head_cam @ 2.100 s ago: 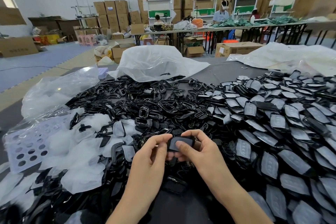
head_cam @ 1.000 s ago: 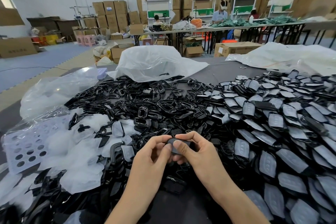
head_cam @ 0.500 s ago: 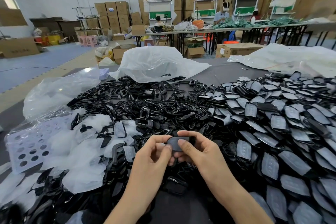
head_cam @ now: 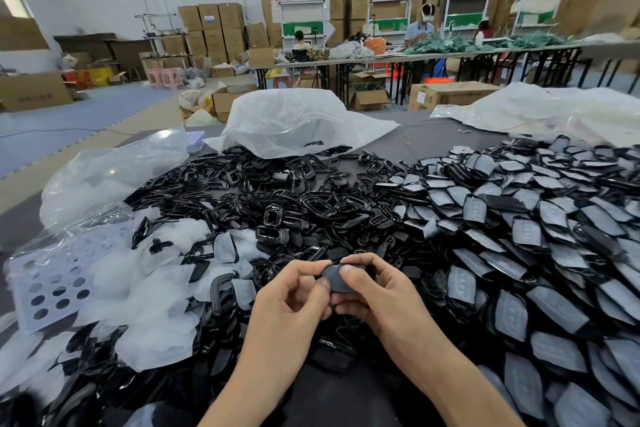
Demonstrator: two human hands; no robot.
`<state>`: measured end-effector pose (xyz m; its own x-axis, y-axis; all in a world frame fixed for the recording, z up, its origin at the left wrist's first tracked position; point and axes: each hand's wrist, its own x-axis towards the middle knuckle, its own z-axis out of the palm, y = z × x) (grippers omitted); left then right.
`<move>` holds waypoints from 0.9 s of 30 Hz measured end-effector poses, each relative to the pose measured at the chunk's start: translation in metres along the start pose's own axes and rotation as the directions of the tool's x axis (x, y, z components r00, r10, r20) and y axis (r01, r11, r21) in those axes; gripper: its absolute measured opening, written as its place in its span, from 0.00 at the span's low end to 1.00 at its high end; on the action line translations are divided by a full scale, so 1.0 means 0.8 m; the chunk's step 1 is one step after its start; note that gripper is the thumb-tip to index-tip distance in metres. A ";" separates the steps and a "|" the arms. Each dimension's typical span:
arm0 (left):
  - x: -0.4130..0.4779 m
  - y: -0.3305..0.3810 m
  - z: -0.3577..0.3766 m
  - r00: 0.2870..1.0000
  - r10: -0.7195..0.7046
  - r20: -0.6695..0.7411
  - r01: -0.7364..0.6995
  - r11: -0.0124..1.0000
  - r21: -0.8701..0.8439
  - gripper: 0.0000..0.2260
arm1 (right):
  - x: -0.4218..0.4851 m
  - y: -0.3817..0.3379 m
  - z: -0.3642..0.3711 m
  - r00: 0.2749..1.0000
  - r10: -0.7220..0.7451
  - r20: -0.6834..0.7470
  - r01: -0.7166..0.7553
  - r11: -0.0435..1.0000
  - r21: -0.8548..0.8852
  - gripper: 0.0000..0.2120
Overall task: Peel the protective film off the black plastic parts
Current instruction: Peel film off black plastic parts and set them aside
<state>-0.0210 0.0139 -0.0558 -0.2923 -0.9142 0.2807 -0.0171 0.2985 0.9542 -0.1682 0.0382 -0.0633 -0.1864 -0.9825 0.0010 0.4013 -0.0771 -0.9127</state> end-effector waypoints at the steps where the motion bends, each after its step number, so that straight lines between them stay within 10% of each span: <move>1: 0.000 -0.001 0.000 1.000 0.002 0.008 -0.002 1.000 0.010 0.14 | 0.000 0.000 0.000 1.000 0.000 0.004 0.000 1.000 -0.013 0.03; 9: -0.003 -0.006 0.000 0.989 0.139 0.057 -0.147 0.972 0.184 0.16 | -0.002 0.000 -0.007 0.997 -0.002 0.071 0.008 0.996 -0.086 0.05; 19: -0.013 0.002 -0.003 0.864 0.424 0.270 -0.497 0.639 0.586 0.14 | -0.004 -0.006 -0.004 0.991 -0.112 -0.071 0.105 0.990 -0.091 0.17; 27: -0.024 0.002 0.017 0.777 0.423 0.466 -0.629 0.511 0.586 0.17 | -0.001 -0.013 -0.011 0.978 -0.089 -0.188 0.094 0.995 0.021 0.20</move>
<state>-0.0283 0.0357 -0.0614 -0.6798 -0.4564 0.5741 -0.3848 0.8883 0.2506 -0.1803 0.0413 -0.0573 -0.3864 -0.9223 0.0051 0.4003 -0.1727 -0.9000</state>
